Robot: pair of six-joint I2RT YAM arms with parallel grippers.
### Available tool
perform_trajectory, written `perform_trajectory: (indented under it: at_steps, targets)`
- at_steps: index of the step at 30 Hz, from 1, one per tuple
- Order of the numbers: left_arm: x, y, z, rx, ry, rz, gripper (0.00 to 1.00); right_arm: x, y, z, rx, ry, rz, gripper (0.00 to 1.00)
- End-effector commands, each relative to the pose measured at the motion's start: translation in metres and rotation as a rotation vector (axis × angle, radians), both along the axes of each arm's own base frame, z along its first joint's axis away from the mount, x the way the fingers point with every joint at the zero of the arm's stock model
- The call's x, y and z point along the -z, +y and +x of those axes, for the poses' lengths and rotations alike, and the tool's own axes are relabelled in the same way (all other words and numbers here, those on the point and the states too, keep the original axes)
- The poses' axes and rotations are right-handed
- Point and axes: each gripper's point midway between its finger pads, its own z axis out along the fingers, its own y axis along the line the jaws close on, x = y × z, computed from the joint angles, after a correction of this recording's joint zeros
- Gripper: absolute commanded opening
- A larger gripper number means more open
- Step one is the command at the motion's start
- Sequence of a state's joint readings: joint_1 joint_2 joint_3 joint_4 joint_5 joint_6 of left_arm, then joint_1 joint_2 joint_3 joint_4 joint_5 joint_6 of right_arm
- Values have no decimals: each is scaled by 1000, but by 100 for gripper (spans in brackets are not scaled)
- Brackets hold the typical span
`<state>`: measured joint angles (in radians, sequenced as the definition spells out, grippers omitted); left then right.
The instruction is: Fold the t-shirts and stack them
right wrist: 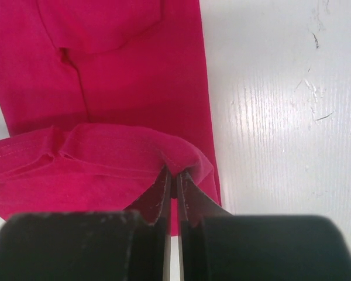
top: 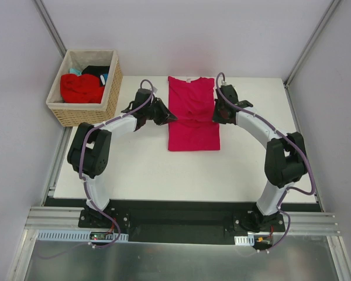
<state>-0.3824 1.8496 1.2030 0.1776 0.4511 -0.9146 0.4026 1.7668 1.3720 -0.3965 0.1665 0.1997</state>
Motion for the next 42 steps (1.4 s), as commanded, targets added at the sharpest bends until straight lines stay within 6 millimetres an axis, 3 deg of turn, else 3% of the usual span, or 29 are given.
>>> perform_trajectory:
  at_steps: [1, 13, 18, 20, 21, 22, 23, 24, 25, 26, 29, 31, 32, 34, 35, 36, 37, 38, 39, 40, 41, 42]
  targets:
    - [-13, -4, 21, 26, -54, -28, 0, -4, 2, 23, -3, -24, 13, 1]
    - [35, -2, 47, 9, 26, -14, 0, 33, 6, 60, 13, 33, 34, 1]
    - [38, 6, 68, -17, 18, -22, 0, 36, 7, 85, 16, 17, 37, 1]
    - [41, 12, 76, -29, 19, -24, 3, 27, 6, 97, 18, -11, 40, 17]
    - [39, 13, 80, -34, 11, -27, 13, 30, 5, 100, 21, -11, 32, 26]
    - [40, 19, 85, -47, 12, -27, 20, 27, 2, 104, 24, -18, 23, 52]
    - [37, 21, 89, -52, 6, -31, 31, 25, 0, 107, 29, -27, 16, 66]
    - [37, 25, 92, -64, 5, -29, 58, 19, -3, 112, 38, -49, 0, 80]
    - [36, 31, 95, -79, 2, -28, 74, 17, -6, 115, 43, -58, -10, 99]
    - [32, 33, 100, -85, -11, -28, 98, 12, -8, 118, 40, -70, -20, 97]
    - [14, 35, 109, -86, -56, -36, 99, -8, -8, 123, 42, -111, -13, 97]
    - [-6, 31, 109, -66, -91, -60, 99, -17, -2, 116, 26, -123, 7, 97]
    - [-14, 26, 106, -56, -101, -69, 99, -33, 0, 112, 21, -152, 17, 97]
    - [-37, 18, 96, -32, -135, -88, 99, -32, 7, 94, -2, -134, 14, 96]
    - [-36, 16, 86, -18, -122, -89, 99, -49, 8, 84, -7, -162, 23, 97]
    - [-51, 8, 74, -1, -142, -99, 99, -50, 13, 76, -15, -161, 24, 97]
    - [-54, 4, 66, 6, -139, -102, 99, -39, 11, 60, -19, -123, 12, 97]
    - [-45, 1, 51, 17, -112, -92, 99, -38, 11, 50, -19, -112, 14, 97]
    - [-57, -8, 35, 38, -132, -94, 99, -48, 14, 39, -16, -126, 33, 97]
    - [-56, -13, 24, 49, -125, -93, 99, -42, 13, 27, -13, -98, 32, 97]
    - [-40, -14, 8, 57, -85, -78, 99, -37, 8, 11, -7, -79, 30, 96]
    - [-47, -25, -10, 84, -89, -87, 99, -30, 12, 1, -9, -63, 35, 96]
